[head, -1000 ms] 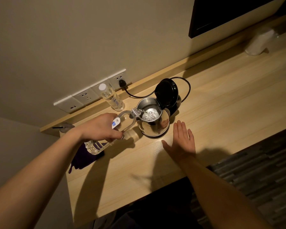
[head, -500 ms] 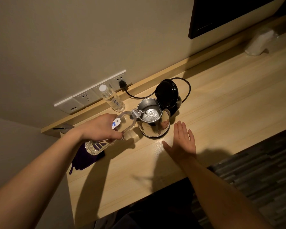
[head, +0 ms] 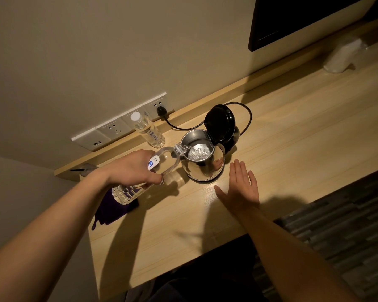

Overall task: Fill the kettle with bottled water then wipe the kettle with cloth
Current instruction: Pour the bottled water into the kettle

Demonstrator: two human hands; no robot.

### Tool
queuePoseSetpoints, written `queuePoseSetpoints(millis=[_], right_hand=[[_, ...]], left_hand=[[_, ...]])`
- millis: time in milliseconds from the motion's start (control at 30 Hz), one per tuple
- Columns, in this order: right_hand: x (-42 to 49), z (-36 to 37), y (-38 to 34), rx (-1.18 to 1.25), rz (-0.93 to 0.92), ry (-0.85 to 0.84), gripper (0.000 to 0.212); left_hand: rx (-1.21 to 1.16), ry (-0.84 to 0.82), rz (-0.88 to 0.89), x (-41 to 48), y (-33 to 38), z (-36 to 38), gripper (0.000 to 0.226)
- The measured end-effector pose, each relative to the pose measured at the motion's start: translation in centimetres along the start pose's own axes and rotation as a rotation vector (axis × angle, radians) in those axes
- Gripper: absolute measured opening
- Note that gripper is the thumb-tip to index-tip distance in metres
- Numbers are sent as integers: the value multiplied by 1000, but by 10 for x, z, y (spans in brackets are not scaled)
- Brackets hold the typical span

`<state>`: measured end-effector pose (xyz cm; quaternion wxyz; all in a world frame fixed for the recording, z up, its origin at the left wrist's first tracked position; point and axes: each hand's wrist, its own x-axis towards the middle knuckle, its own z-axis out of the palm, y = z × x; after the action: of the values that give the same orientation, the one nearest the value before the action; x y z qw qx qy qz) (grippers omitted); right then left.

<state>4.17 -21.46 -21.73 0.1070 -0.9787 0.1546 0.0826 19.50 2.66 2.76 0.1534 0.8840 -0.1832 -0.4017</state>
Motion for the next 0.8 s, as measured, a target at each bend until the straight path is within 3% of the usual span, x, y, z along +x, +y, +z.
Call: queuePoseSetpoints(millis=[800], right_hand=[[-2,-3,0,2,-2,6,100]], left_hand=[[7,-21,3,1,0,-4,32]])
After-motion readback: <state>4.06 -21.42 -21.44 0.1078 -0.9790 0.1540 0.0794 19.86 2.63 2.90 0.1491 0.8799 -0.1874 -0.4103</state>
